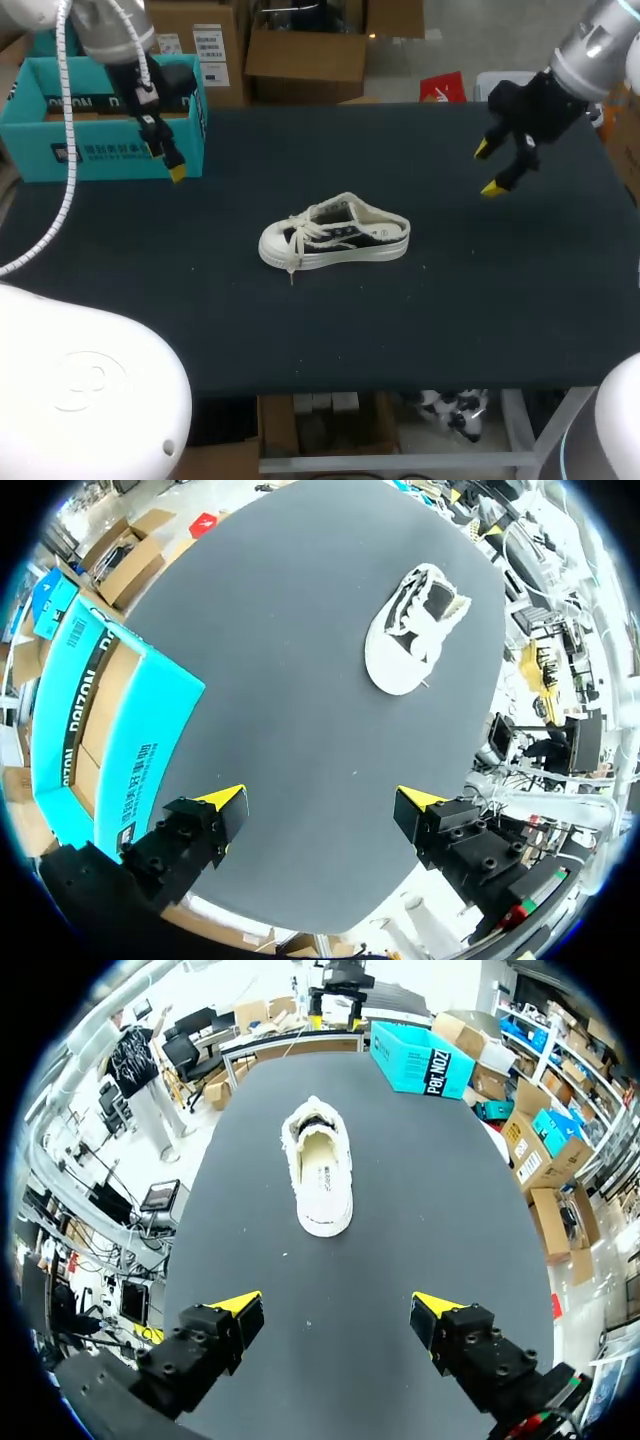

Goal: Open the shoe tongue, take the insole out of the shoe, put the insole back into the shoe, and pack the shoe into the shoebox

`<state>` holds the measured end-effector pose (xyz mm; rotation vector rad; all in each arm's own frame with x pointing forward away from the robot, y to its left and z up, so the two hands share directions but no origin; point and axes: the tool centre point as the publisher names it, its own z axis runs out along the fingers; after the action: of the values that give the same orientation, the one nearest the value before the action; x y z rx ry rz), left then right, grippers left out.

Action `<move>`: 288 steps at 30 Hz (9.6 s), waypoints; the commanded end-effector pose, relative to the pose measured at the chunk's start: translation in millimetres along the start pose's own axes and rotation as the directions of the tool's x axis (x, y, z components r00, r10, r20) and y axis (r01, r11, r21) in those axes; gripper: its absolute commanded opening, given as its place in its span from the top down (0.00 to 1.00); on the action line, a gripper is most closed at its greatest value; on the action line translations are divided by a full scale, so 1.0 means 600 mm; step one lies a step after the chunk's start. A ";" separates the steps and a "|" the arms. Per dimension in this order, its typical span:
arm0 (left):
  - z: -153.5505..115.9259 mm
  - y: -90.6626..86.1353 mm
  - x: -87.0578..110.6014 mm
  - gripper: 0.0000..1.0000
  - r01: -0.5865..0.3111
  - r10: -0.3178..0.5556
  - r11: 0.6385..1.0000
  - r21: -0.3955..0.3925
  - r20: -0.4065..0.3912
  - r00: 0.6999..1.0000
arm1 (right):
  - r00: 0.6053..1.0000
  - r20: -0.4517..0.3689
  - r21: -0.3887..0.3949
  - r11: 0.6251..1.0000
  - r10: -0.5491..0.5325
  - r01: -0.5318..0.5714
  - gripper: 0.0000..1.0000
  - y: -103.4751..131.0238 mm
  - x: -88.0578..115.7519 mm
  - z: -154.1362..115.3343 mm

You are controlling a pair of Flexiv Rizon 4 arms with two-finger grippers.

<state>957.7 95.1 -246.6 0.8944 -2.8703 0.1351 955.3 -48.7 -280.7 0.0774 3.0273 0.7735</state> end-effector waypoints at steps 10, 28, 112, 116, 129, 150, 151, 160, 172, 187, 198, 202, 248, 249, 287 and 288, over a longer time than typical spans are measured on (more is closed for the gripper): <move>0.015 -0.007 0.000 0.00 0.001 0.000 1.000 -0.019 0.015 1.000 | 1.000 0.029 -0.087 0.996 -0.009 0.012 0.00 -0.010 0.000 0.030; 0.023 -0.108 0.091 0.00 0.474 -0.473 0.881 0.014 0.088 0.877 | 0.999 -0.002 -0.166 0.985 0.040 -0.039 0.00 0.042 0.036 0.173; 0.114 -0.273 0.227 0.00 0.434 -0.434 0.901 0.004 -0.007 0.901 | 0.999 -0.036 -0.491 0.871 -0.033 0.012 0.00 0.110 0.051 0.334; 0.114 -0.277 0.236 0.00 0.438 -0.438 0.899 0.003 -0.006 0.899 | 0.999 -0.020 -0.504 0.864 -0.035 0.020 0.52 0.107 0.049 0.339; 0.120 -0.308 0.298 0.00 0.410 -0.410 0.912 0.016 0.080 0.909 | 0.999 0.020 -0.513 0.858 -0.032 0.038 1.00 0.104 0.047 0.341; 0.181 -0.356 0.309 0.19 0.606 -0.608 0.792 0.069 0.166 0.776 | 0.999 0.020 -0.513 0.858 -0.032 0.038 1.00 0.104 0.047 0.341; 0.183 -0.358 0.309 0.20 0.617 -0.619 0.783 0.077 0.184 0.763 | 0.999 0.020 -0.513 0.858 -0.032 0.038 1.00 0.104 0.047 0.341; 0.201 -0.362 0.306 0.42 0.657 -0.652 0.751 0.064 0.223 0.724 | 0.999 0.020 -0.513 0.858 -0.032 0.038 1.00 0.104 0.047 0.341; 0.208 -0.363 0.297 0.82 0.699 -0.693 0.712 0.066 0.219 0.686 | 0.999 0.020 -0.513 0.858 -0.032 0.038 1.00 0.104 0.047 0.341; 0.163 -0.313 0.289 1.00 0.704 -0.720 0.694 0.152 0.107 0.686 | 0.999 0.020 -0.513 0.858 -0.032 0.038 1.00 0.104 0.047 0.341; 0.127 -0.234 0.237 1.00 0.703 -0.705 0.681 0.205 -0.076 0.705 | 0.999 0.020 -0.513 0.858 -0.032 0.038 1.00 0.104 0.047 0.341; 0.133 -0.210 0.212 1.00 0.705 -0.696 0.680 0.203 -0.125 0.707 | 0.999 0.020 -0.513 0.858 -0.032 0.038 1.00 0.104 0.047 0.341; -0.013 -0.302 0.271 1.00 -0.488 0.510 0.859 0.153 -0.188 0.839 | 0.999 0.020 -0.513 0.858 -0.032 0.038 1.00 0.104 0.047 0.341; -0.008 -0.309 0.277 1.00 -0.541 0.556 0.831 0.133 -0.173 0.813 | 0.999 0.020 -0.513 0.858 -0.032 0.038 1.00 0.104 0.047 0.341; 0.170 -0.327 0.294 1.00 -0.700 0.700 0.714 0.004 -0.031 0.713 | 0.999 0.020 -0.513 0.858 -0.032 0.038 1.00 0.104 0.047 0.341; 0.176 -0.325 0.296 1.00 -0.705 0.705 0.709 0.003 -0.027 0.709 | 0.999 0.020 -0.513 0.858 -0.032 0.038 1.00 0.104 0.047 0.341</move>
<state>920.8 -181.1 -303.4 -0.2684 -2.9914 0.1553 935.7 106.4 -425.0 0.0189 2.6902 1.5313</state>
